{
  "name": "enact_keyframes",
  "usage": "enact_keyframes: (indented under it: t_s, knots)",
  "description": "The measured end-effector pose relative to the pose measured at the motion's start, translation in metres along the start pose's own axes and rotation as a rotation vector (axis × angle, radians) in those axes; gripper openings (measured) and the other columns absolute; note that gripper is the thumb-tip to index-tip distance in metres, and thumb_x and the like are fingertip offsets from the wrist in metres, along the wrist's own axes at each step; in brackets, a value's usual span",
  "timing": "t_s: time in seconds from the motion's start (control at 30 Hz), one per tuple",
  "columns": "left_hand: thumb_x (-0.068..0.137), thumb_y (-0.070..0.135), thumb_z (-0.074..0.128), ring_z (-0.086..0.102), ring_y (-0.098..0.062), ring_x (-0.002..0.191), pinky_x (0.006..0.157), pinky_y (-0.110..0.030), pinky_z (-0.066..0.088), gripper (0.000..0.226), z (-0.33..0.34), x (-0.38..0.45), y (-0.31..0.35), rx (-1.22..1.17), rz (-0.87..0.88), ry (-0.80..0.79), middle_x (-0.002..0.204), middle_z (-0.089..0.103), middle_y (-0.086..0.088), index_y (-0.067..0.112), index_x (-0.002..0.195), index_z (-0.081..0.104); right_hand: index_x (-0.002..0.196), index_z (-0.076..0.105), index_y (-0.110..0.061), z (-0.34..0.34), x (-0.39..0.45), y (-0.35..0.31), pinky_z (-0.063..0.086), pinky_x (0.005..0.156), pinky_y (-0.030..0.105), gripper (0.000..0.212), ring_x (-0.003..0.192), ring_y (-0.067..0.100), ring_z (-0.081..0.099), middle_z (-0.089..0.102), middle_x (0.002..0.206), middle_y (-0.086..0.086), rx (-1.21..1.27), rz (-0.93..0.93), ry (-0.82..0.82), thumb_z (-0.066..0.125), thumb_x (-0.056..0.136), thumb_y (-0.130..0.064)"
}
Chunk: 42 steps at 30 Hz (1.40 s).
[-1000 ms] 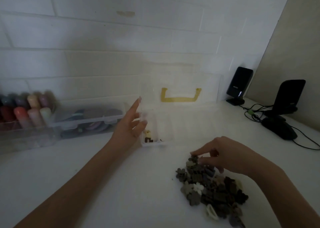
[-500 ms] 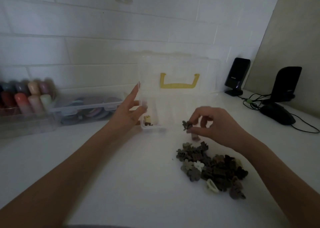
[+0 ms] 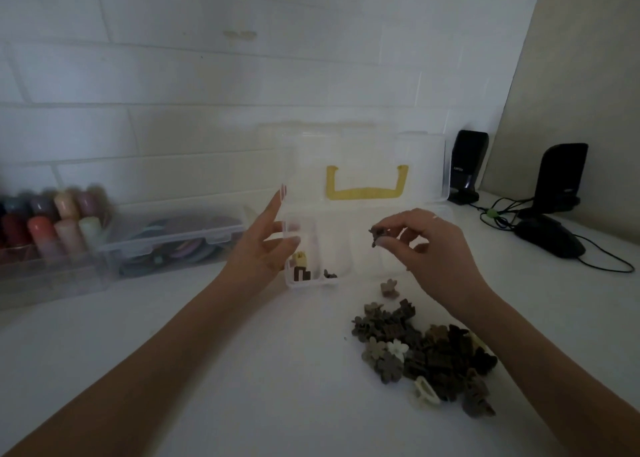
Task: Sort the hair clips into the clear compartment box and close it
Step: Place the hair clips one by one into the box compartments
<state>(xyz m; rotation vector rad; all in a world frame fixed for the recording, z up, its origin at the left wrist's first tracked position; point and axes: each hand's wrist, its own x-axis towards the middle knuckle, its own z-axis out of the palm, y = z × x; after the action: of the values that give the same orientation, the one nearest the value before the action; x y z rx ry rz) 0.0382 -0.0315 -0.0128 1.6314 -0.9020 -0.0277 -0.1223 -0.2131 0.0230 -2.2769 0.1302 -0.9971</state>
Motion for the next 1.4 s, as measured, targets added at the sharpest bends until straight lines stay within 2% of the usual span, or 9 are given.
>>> enact_keyframes:
  t_s: [0.1, 0.2, 0.33, 0.47, 0.7, 0.93, 1.03, 1.23, 1.4]
  knots:
    - [0.092, 0.014, 0.057, 0.065, -0.001, 0.096, 0.085, -0.037, 0.057, 0.071, 0.001, -0.001, 0.003, -0.009, 0.003, -0.018, 0.118, 0.053, 0.026, 0.049, 0.143, 0.022, 0.096, 0.07, -0.025, 0.001, -0.001, 0.002, 0.045, 0.061, 0.011, 0.018, 0.076, 0.006, 0.055, 0.061, 0.089, -0.014, -0.109, -0.107, 0.02, 0.069, 0.082, -0.013]
    - [0.093, 0.015, 0.054, 0.065, -0.024, 0.103, 0.086, -0.047, 0.056, 0.069, 0.002, -0.003, 0.006, -0.02, 0.015, -0.026, 0.125, 0.056, 0.009, 0.052, 0.141, 0.021, 0.104, 0.062, -0.028, 0.006, -0.005, 0.004, 0.039, 0.063, 0.011, 0.025, 0.076, 0.005, 0.051, 0.06, 0.09, -0.015, -0.215, -0.129, -0.041, 0.068, 0.082, -0.015]
    - [0.094, 0.012, 0.052, 0.063, -0.034, 0.102, 0.084, -0.049, 0.056, 0.067, 0.006, -0.003, 0.009, -0.018, 0.03, -0.016, 0.118, 0.054, 0.017, 0.049, 0.141, 0.021, 0.092, 0.066, -0.02, 0.013, -0.009, 0.006, 0.036, 0.076, 0.018, 0.013, 0.091, 0.005, 0.042, 0.055, 0.108, -0.007, -0.385, -0.19, -0.058, 0.065, 0.084, -0.01]
    - [0.093, 0.009, 0.051, 0.064, -0.032, 0.102, 0.081, -0.036, 0.058, 0.067, 0.008, 0.0, 0.003, -0.048, -0.006, 0.022, 0.124, 0.057, 0.0, 0.045, 0.143, 0.024, 0.097, 0.069, -0.025, 0.003, -0.006, 0.0, 0.043, 0.072, 0.016, 0.017, 0.079, 0.003, 0.051, 0.06, 0.09, -0.012, -0.313, -0.212, -0.135, 0.063, 0.086, -0.014]
    - [0.095, 0.011, 0.048, 0.062, -0.024, 0.106, 0.061, -0.012, 0.051, 0.059, 0.008, 0.003, 0.004, -0.167, -0.1, 0.068, 0.113, 0.059, -0.009, 0.033, 0.145, 0.027, 0.08, 0.072, -0.034, -0.032, 0.008, -0.009, 0.037, 0.049, 0.011, 0.006, 0.045, 0.001, 0.054, 0.056, 0.046, -0.013, -0.355, -0.053, -0.548, 0.071, 0.081, -0.029]
    - [0.097, 0.019, 0.046, 0.065, -0.018, 0.098, 0.074, -0.024, 0.051, 0.051, 0.007, 0.004, 0.004, -0.132, -0.112, 0.126, 0.118, 0.061, -0.008, 0.03, 0.144, 0.031, 0.115, 0.059, -0.049, -0.024, 0.005, -0.012, 0.03, 0.053, 0.013, 0.027, 0.052, -0.003, 0.037, 0.044, 0.06, -0.022, -0.724, -0.086, -0.589, 0.057, 0.088, -0.045]
    - [0.097, 0.02, 0.047, 0.064, -0.015, 0.093, 0.076, -0.029, 0.051, 0.051, 0.006, 0.004, 0.004, -0.144, -0.12, 0.145, 0.119, 0.061, -0.008, 0.029, 0.145, 0.033, 0.121, 0.055, -0.047, -0.018, 0.001, -0.009, 0.025, 0.054, 0.014, 0.033, 0.062, -0.003, 0.034, 0.055, 0.079, -0.023, -0.797, -0.068, -0.608, 0.05, 0.089, -0.051]
    - [0.096, 0.018, 0.047, 0.062, -0.018, 0.096, 0.058, -0.009, 0.05, 0.051, 0.008, 0.003, 0.008, -0.212, -0.13, 0.137, 0.12, 0.058, -0.01, 0.028, 0.144, 0.032, 0.092, 0.073, -0.034, -0.014, 0.001, -0.005, 0.038, 0.052, 0.016, 0.026, 0.049, 0.002, 0.047, 0.055, 0.057, -0.014, -0.501, -0.018, -0.618, 0.064, 0.078, -0.053]
    - [0.096, 0.017, 0.046, 0.062, -0.018, 0.097, 0.057, -0.012, 0.052, 0.05, 0.007, 0.002, 0.01, -0.204, -0.123, 0.121, 0.122, 0.058, -0.012, 0.028, 0.144, 0.034, 0.091, 0.073, -0.025, -0.014, 0.002, -0.008, 0.038, 0.053, 0.008, 0.018, 0.064, 0.008, 0.056, 0.067, 0.08, -0.01, -0.058, -0.105, -0.268, 0.076, 0.074, -0.03]
